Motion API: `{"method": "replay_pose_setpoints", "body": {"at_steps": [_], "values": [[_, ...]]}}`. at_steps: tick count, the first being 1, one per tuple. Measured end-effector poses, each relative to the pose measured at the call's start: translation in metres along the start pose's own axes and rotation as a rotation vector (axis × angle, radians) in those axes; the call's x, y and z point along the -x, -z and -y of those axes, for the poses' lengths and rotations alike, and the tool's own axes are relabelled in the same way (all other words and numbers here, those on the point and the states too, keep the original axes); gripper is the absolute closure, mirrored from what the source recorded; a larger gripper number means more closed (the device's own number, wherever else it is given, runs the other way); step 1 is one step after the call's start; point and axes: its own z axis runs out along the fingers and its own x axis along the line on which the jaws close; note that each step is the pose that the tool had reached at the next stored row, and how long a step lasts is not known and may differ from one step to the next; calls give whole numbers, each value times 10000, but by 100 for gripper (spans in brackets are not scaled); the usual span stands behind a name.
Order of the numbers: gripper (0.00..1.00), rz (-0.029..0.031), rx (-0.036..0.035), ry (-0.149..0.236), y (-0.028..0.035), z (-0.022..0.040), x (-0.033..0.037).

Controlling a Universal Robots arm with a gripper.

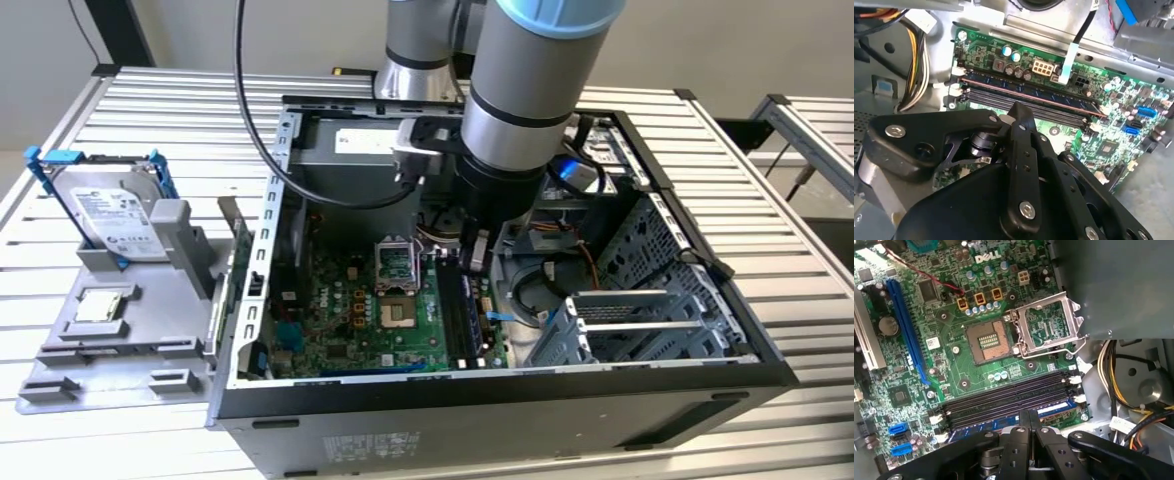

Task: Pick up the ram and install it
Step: 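Press down the ram until it locks into place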

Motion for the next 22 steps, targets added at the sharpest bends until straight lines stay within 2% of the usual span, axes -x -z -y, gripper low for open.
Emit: {"method": "replay_pose_setpoints", "body": {"at_steps": [6,10,18,22], "values": [[100,-7,44,442,1,12,3],[100,-8,62,1003,1,18,5],[100,-15,111,1624,2,60,18],[100,-15,126,2103,2,66,19]]}}
